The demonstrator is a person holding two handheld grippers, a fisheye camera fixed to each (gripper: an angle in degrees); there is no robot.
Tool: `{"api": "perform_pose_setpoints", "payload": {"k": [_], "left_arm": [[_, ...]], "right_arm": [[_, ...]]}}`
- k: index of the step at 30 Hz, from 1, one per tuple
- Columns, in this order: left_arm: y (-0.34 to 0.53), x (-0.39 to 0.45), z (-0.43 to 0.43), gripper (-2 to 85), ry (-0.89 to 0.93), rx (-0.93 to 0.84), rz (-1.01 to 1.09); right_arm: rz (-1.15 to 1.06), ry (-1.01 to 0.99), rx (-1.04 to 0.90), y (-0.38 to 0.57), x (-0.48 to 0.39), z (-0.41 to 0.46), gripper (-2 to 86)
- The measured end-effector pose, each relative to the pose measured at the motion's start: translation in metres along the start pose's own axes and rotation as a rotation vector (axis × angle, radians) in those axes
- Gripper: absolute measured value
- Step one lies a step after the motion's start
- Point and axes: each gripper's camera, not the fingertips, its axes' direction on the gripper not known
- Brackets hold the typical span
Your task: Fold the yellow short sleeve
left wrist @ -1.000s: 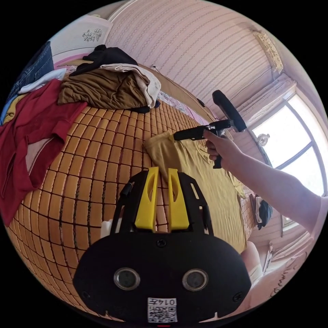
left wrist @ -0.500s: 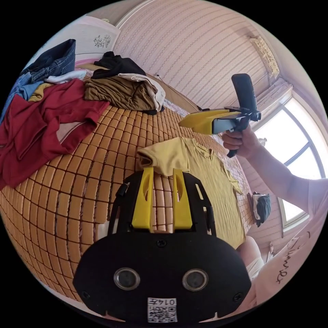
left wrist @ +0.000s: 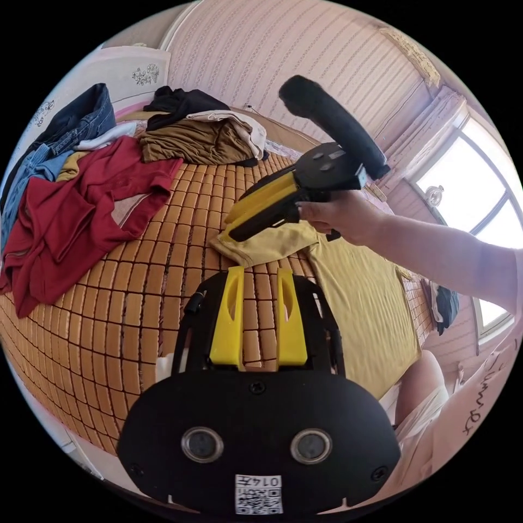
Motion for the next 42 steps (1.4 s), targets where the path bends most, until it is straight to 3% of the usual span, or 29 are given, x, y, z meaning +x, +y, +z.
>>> {"api": "perform_pose_setpoints", "payload": {"k": [2, 6, 10, 17, 24, 28, 31, 37, 42], "left_arm": [[0.001, -0.001, -0.002, 9.6, -0.003, 0.004, 0.005], [-0.003, -0.001, -0.005, 9.7, 0.012, 0.042, 0.054], [-0.02, 0.007, -0.001, 9.6, 0.056, 0.069, 0.155], [-0.077, 0.025, 0.044, 9.4, 0.058, -0.079, 0.281], [-0.123, 0.053, 0.076, 9.1, 0.081, -0.154, 0.383], [-0.134, 0.058, 0.111, 9.0, 0.146, -0.344, 0.333], [-0.124, 0.051, 0.091, 0.6, -0.009, -0.212, 0.252], [-0.053, 0.02, 0.012, -0.3, -0.065, 0.166, -0.149], [-0.001, 0.02, -0.001, 4.3, -0.156, 0.148, -0.275]], "right_arm": [[0.046, 0.013, 0.045, 0.004, 0.0, -0.001, 0.9], [0.17, -0.074, 0.209, 0.042, 0.021, -0.038, -0.2], [0.437, -0.257, 0.409, 0.123, 0.061, -0.068, 0.0], [0.67, -0.245, 0.337, 0.195, 0.091, -0.036, 0.0], [0.621, -0.183, 0.26, 0.193, 0.087, -0.024, 0.0], [0.6, -0.154, 0.255, 0.19, 0.084, -0.021, 0.0], [0.576, -0.118, 0.292, 0.179, 0.087, -0.032, 0.0], [0.338, -0.104, 0.444, 0.088, 0.078, -0.069, -0.1], [0.227, -0.093, 0.398, 0.016, 0.054, -0.058, -0.4]]}}
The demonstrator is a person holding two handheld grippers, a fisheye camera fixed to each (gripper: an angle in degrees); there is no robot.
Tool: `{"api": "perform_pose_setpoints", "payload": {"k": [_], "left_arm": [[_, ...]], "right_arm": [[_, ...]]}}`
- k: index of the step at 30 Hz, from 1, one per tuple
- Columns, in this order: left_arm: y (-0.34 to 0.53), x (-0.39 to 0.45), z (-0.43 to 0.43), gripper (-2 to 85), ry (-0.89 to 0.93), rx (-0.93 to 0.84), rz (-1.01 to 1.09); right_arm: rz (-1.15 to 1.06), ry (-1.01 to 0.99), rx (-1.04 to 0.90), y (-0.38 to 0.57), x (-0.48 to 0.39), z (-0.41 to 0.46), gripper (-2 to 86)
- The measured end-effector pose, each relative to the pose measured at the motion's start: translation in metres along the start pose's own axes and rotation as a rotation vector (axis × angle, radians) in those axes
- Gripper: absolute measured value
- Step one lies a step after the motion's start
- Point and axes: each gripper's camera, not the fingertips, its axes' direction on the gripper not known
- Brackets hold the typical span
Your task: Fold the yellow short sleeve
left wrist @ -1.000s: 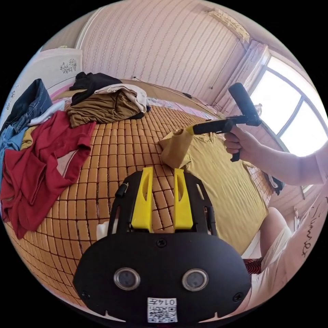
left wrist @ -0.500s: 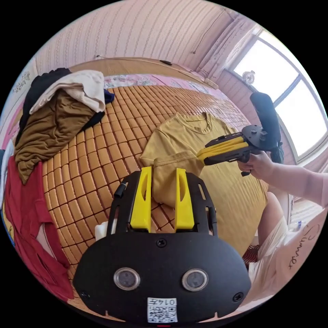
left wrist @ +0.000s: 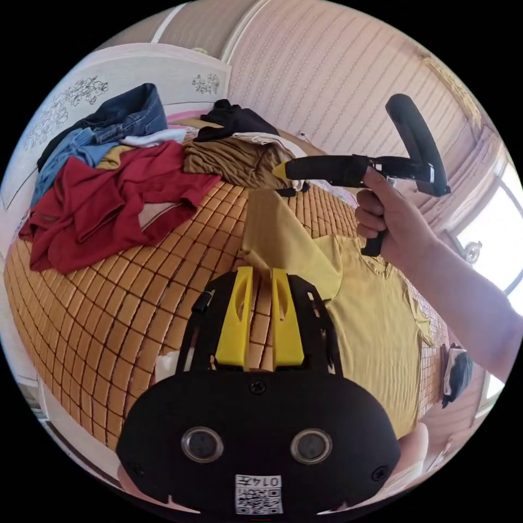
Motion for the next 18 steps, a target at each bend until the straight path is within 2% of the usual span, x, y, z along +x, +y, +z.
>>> {"api": "perform_pose_setpoints", "payload": {"k": [3, 7, 11, 15, 18], "left_arm": [[0.021, -0.015, -0.008, 4.8, 0.06, -0.033, -0.029], [0.023, -0.022, -0.007, 5.0, 0.023, -0.079, -0.025], [0.015, -0.019, 0.007, 7.2, 0.017, -0.127, -0.032], [0.016, -0.009, 0.015, 5.2, -0.021, -0.155, 0.036], [0.02, -0.001, 0.009, 0.5, -0.01, -0.167, 0.075]], "right_arm": [[0.003, -0.009, -0.01, 0.004, -0.001, 0.002, -0.1], [0.023, 0.099, -0.159, 0.025, 0.011, 0.021, 0.9], [0.068, 0.053, -0.279, 0.037, 0.016, 0.057, 4.9], [0.096, 0.12, -0.223, 0.034, 0.017, 0.058, 0.6], [0.097, 0.113, -0.226, 0.029, 0.022, 0.057, -0.5]]}}
